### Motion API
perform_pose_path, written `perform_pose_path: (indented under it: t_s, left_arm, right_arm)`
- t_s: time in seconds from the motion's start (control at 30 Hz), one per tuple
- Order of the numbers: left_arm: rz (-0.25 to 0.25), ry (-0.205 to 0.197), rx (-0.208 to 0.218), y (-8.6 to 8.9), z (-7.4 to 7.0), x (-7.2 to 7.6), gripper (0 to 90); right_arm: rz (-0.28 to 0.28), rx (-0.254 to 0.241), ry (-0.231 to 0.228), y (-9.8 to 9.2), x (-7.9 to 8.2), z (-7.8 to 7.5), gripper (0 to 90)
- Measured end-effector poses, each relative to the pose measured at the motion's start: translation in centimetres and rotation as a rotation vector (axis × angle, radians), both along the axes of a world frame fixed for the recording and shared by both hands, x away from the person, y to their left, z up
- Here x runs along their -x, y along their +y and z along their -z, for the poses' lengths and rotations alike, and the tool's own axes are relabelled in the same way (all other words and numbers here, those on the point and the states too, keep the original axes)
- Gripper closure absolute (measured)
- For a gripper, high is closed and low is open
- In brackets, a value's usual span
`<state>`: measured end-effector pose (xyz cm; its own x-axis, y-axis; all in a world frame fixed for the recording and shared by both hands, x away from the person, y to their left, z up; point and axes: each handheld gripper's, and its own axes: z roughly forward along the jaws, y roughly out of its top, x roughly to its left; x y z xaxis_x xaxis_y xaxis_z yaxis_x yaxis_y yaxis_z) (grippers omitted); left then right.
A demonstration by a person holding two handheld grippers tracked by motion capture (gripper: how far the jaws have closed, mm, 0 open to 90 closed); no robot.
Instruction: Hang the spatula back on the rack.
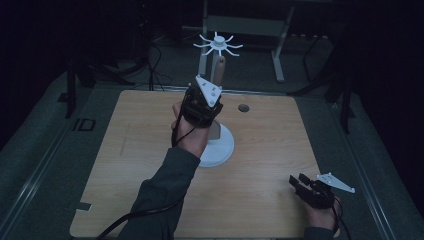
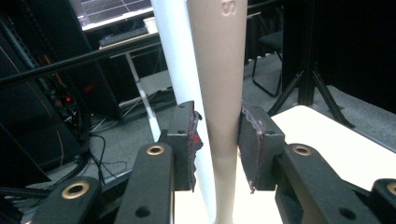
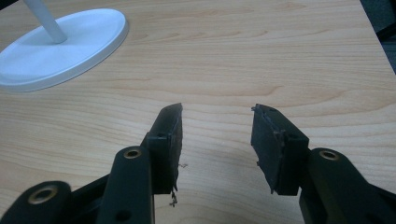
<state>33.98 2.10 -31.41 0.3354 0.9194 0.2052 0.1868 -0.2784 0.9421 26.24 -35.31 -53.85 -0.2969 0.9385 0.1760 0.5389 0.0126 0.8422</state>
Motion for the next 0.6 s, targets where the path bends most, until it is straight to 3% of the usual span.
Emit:
perform_pose_path:
  t_s: [0.37,0.6]
  left_arm:
    - [0.02,-0.01,0.034,0.37,-0.39,-0.13,72.1]
    - [0.02,-0.016,0.054,0.71,-0.52,-0.29,67.2]
  right_arm:
    - [-0.002,0.001,0.001,0.04,-0.01,0.01,53.0]
    - [-0.003,0.002,0.0,0.05,0.02,0.0,52.9]
